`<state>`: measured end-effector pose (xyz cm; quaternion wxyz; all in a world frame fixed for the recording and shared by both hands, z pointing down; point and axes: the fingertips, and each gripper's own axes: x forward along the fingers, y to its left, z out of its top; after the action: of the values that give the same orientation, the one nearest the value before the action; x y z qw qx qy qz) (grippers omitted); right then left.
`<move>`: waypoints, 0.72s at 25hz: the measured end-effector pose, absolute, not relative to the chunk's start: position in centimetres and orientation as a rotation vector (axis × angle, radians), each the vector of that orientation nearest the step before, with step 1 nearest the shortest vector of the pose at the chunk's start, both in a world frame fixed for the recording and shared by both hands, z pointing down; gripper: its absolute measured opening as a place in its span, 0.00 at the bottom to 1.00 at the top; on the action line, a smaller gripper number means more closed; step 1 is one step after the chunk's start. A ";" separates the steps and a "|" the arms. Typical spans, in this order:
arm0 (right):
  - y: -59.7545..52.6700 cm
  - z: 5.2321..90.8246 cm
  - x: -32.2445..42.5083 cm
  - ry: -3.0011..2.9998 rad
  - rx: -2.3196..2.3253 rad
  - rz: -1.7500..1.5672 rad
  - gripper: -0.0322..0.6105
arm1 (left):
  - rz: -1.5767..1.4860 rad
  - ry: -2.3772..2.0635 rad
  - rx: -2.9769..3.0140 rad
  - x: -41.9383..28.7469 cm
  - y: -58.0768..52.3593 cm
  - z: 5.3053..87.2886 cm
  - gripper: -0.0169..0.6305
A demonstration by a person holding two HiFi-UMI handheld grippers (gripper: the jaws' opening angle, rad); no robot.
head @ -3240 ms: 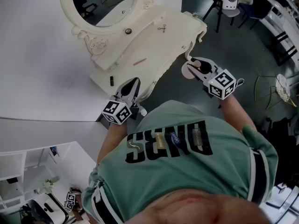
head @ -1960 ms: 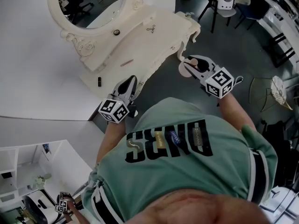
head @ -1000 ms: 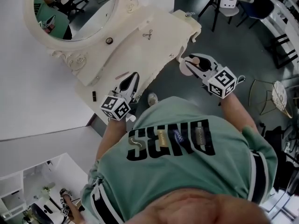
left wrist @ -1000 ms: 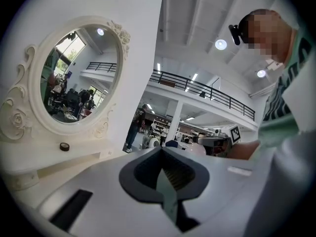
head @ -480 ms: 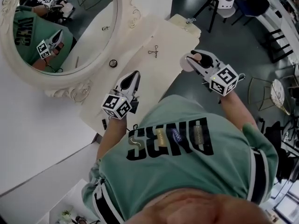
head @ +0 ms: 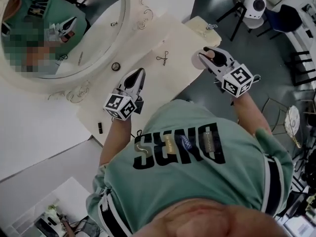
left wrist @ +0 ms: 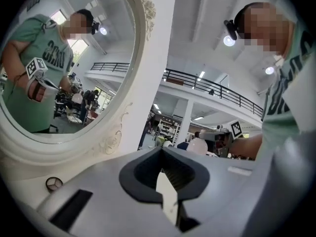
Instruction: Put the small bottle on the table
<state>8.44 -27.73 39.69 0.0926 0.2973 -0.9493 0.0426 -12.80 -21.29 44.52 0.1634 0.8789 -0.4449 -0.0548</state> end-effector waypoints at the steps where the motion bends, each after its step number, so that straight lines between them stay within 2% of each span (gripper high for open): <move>1: -28.6 39.9 8.9 -2.826 0.849 0.130 0.23 | -0.166 -1.311 2.483 -12.4 -21.9 44.5 0.04; 8: -33.6 40.7 9.7 -2.861 0.660 0.119 0.23 | -0.198 -1.498 2.394 -10.1 -24.7 44.3 0.04; 18: -41.0 42.8 2.8 -2.876 0.710 0.112 0.23 | -0.124 -1.436 2.442 -12.4 -30.4 47.0 0.04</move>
<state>2.81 -41.02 42.81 0.0886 0.2387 -0.9663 0.0377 -12.45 -30.43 47.03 0.1521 0.8512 -0.5005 -0.0431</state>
